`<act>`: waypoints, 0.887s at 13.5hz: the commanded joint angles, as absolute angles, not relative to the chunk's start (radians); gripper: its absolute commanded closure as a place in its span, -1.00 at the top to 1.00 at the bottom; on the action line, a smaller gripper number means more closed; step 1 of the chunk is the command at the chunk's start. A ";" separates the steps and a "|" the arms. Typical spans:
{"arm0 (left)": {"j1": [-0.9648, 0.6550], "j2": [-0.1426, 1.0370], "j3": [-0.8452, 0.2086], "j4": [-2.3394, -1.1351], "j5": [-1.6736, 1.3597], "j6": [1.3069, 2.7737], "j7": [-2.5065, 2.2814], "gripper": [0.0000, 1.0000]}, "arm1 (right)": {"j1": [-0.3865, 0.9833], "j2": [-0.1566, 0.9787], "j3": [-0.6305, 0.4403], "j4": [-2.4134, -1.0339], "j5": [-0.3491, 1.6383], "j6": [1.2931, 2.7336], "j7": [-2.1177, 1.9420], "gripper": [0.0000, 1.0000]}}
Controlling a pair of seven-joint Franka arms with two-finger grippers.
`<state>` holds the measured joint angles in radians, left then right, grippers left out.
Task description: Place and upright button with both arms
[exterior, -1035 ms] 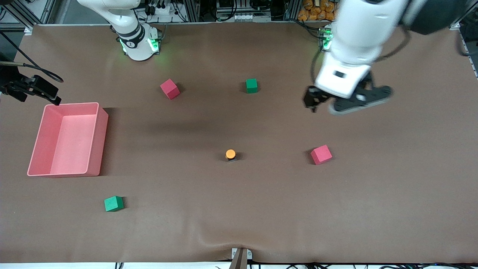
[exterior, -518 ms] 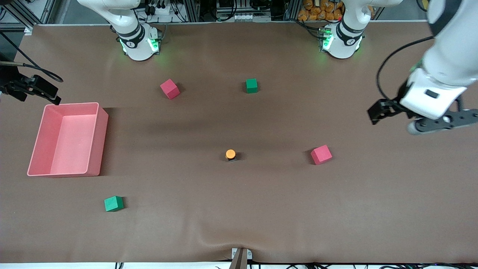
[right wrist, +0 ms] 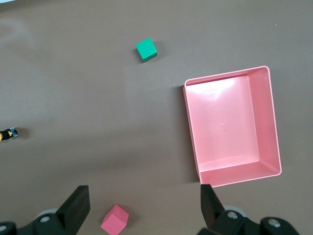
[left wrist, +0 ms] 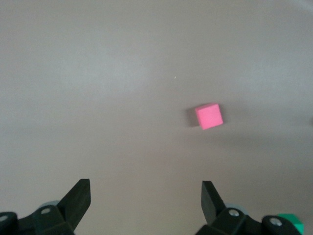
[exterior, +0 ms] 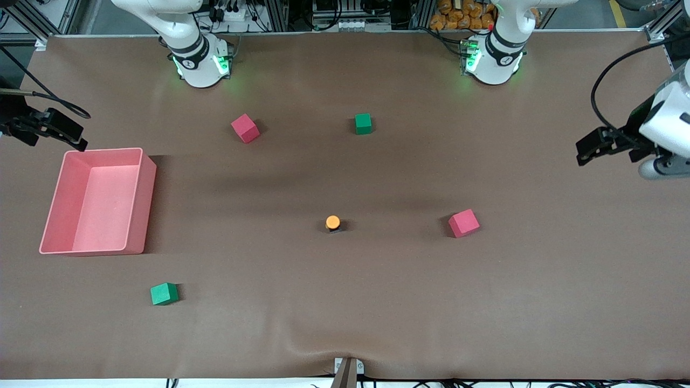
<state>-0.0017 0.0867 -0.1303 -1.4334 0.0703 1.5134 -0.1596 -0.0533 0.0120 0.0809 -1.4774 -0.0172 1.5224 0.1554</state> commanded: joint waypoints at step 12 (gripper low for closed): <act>0.017 -0.112 -0.100 -1.621 -0.011 1.514 -0.112 1.00 | -0.077 0.018 0.097 -1.462 -0.021 1.509 0.153 1.00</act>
